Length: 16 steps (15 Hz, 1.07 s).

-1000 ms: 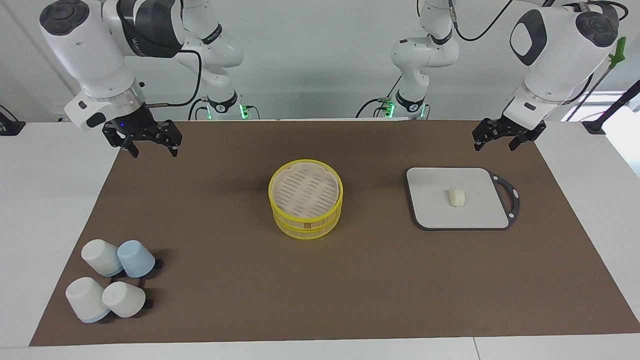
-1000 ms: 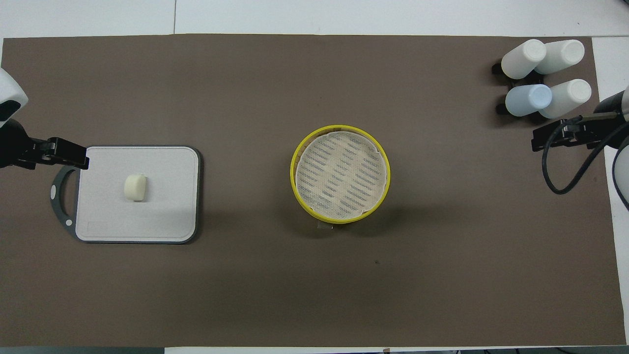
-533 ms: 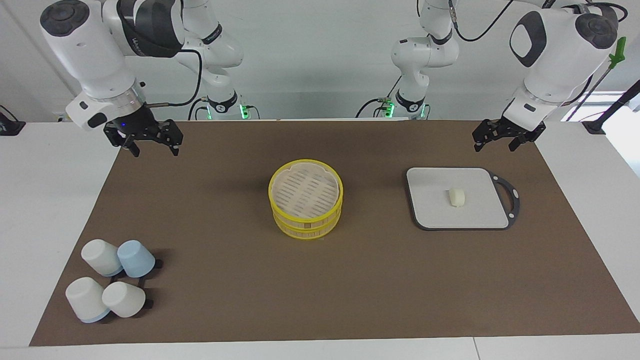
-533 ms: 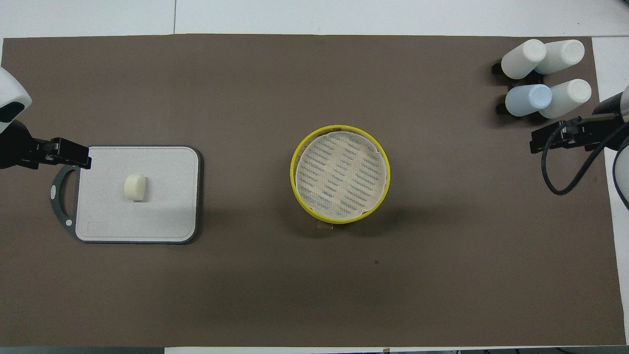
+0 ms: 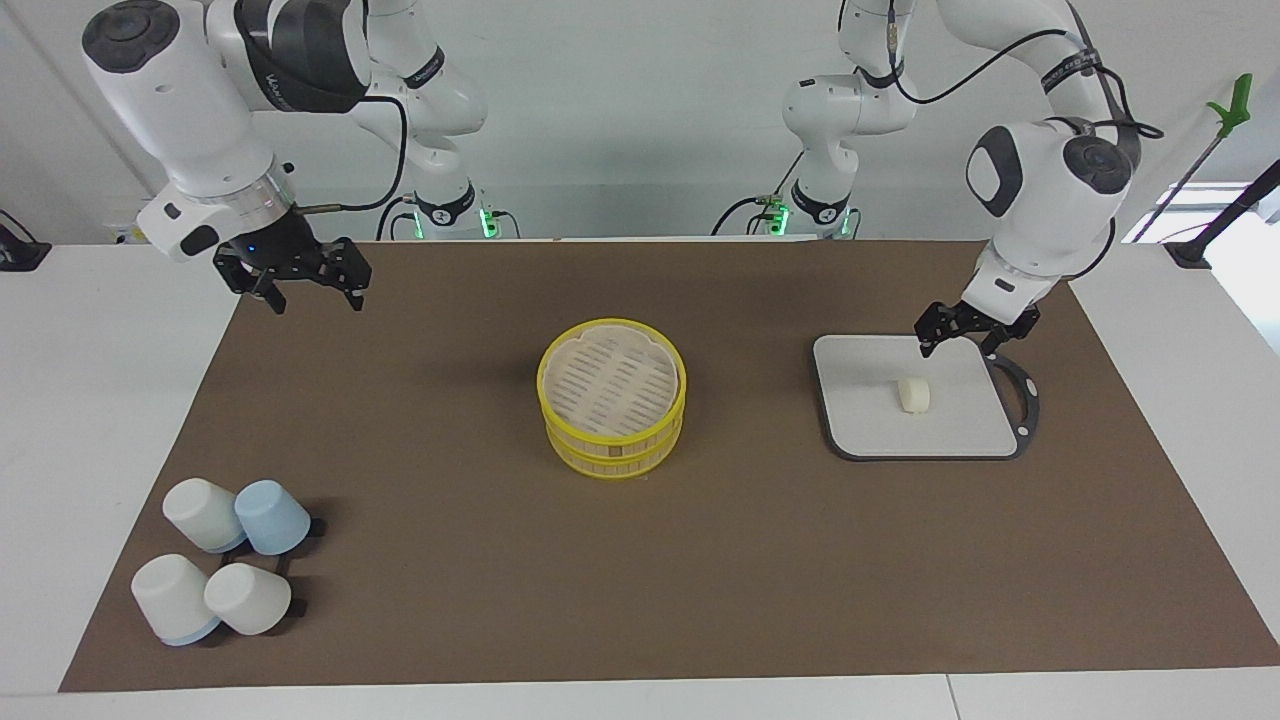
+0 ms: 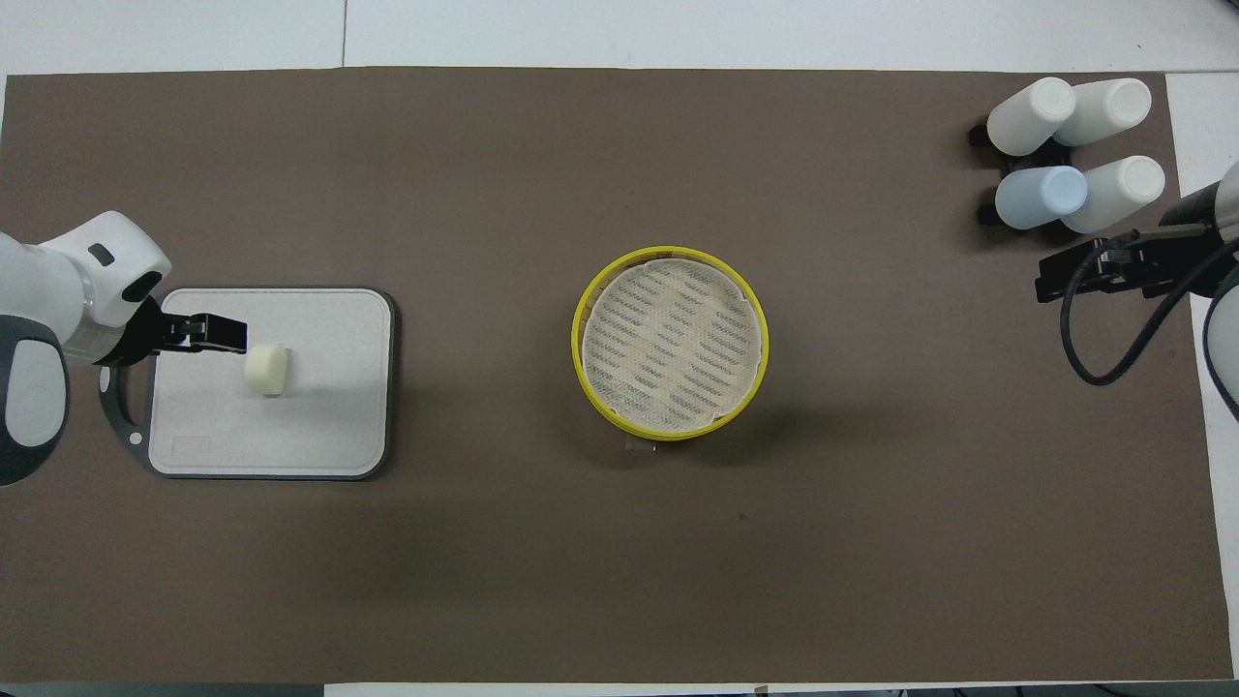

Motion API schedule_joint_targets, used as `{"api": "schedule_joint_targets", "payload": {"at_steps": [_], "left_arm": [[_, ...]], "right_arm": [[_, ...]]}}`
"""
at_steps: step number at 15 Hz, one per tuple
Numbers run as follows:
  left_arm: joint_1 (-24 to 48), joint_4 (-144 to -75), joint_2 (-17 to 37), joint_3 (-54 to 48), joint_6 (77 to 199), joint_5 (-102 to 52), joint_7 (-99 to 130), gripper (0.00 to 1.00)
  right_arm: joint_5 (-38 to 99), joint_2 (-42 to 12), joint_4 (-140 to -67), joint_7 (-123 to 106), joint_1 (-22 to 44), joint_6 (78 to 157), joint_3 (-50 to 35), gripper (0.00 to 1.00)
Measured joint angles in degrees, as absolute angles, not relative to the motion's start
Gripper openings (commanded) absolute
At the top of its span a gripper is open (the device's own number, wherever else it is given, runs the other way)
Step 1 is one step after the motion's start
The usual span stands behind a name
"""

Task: Place bun in steamer
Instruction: 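Grasp the bun with the left gripper while the right gripper reaches the lid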

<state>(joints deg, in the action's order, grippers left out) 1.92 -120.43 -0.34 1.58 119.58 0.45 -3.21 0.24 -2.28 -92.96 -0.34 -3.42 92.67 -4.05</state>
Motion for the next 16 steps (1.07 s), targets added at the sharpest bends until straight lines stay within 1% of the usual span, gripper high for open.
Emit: {"api": "schedule_joint_targets", "payload": {"at_steps": [2, 4, 6, 8, 10, 13, 14, 15, 16], "left_arm": [[1.92, -123.24, 0.92, 1.58, 122.97, 0.45, -3.21, 1.0], [1.92, -123.69, 2.48, 1.58, 125.01, 0.45, -3.21, 1.0], [1.92, -123.69, 3.62, 1.58, 126.11, 0.45, -3.22, 1.0], [1.91, -123.77, 4.28, 1.58, 127.6, 0.45, -3.28, 1.0], [1.91, -124.22, 5.07, 1.58, 129.21, 0.45, -3.3, 1.0], [1.91, -124.96, 7.02, 1.57, 131.09, 0.45, -3.3, 1.0], [1.91, -124.98, 7.79, 1.56, 131.33, 0.45, -3.3, 0.98], [1.91, -124.98, 8.4, 1.56, 131.52, 0.45, -3.3, 0.93], [1.91, -124.98, 8.76, 1.56, 131.71, 0.45, -3.3, 0.91]], "right_arm": [[1.03, -3.13, -93.2, 4.85, 0.15, 94.77, -4.24, 1.0], [1.11, -5.75, -92.74, 13.63, 6.52, 99.01, -4.51, 1.0], [0.98, -10.52, -89.88, 22.38, 13.59, 101.26, -4.71, 1.0], [0.75, -15.74, -86.0, 28.45, 19.08, 102.01, -4.71, 1.0], [0.65, -19.37, -83.9, 32.31, 22.17, 103.73, -4.64, 1.0], [0.65, -22.72, -81.23, 37.31, 25.58, 104.12, -4.5, 1.0], [0.5, -23.99, -79.54, 39.31, 27.08, 103.92, -4.44, 1.0], [0.15, -25.44, -77.65, 41.29, 28.55, 103.56, -4.41, 1.0], [-0.24, -27.06, -75.83, 43.2, 29.91, 103.51, -4.39, 1.0]]}}
